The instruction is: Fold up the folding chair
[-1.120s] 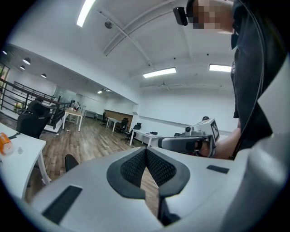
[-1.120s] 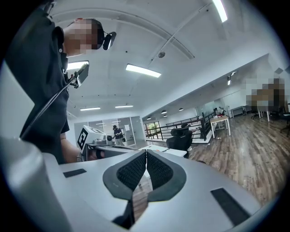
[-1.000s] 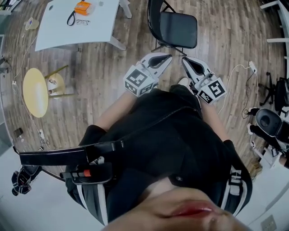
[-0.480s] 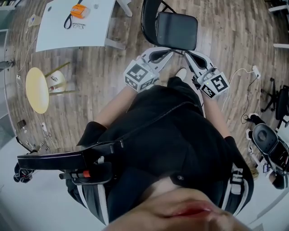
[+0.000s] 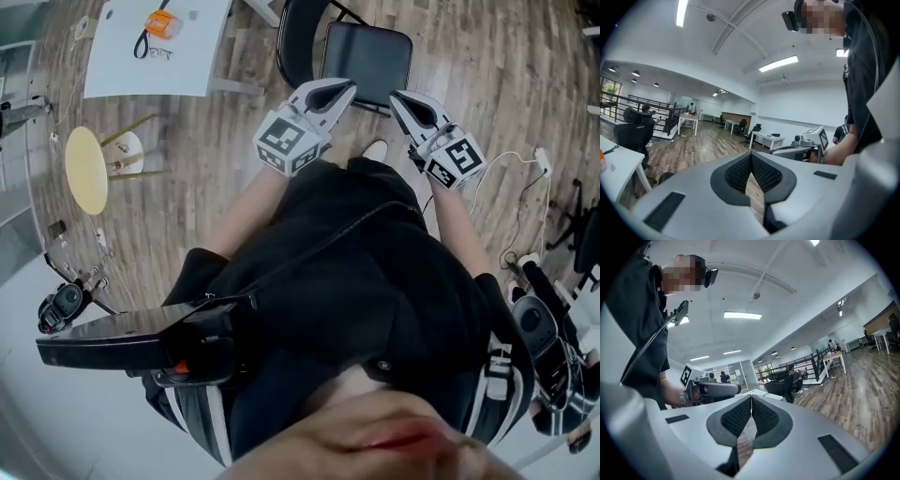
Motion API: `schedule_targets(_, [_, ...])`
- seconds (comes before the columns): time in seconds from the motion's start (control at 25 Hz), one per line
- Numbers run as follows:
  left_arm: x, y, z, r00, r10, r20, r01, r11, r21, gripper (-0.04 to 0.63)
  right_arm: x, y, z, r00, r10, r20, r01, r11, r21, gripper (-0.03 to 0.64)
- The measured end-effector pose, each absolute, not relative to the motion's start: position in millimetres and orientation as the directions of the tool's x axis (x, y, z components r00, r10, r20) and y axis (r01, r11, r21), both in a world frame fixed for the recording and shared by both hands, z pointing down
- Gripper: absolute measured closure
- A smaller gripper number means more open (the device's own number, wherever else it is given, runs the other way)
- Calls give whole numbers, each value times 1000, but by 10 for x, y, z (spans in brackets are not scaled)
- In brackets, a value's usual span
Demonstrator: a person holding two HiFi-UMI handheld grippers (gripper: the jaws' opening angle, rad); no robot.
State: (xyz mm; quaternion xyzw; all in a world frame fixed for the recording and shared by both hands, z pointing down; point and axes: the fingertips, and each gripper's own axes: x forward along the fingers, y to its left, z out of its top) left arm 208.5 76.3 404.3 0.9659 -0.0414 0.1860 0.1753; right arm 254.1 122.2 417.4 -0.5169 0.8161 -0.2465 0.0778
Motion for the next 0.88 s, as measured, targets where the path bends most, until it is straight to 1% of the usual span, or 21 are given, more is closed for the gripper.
schedule_targets(0.24, [2321, 840, 4099, 916, -29, 401, -161, -940, 301, 591, 2824, 1275, 4284, -459, -879, 127, -796, 344, -498, 607])
schedule_targets(0.56, [2175, 442, 4343, 902, -19, 432, -173, -931, 321, 591, 2654, 908, 4473, -456, -876, 159, -809, 334, -484, 607])
schedule_targets(0.72, [1950, 17, 4661, 861, -20, 509, -236, -901, 364, 591, 2489, 667, 4590, -444, -876, 188, -814, 307, -492, 607])
schedule_targets(0.88, [1681, -345, 5162, 752, 34, 658, -320, -854, 409, 591, 2437, 478, 4827, -409, -875, 257, -831, 241, -501, 607])
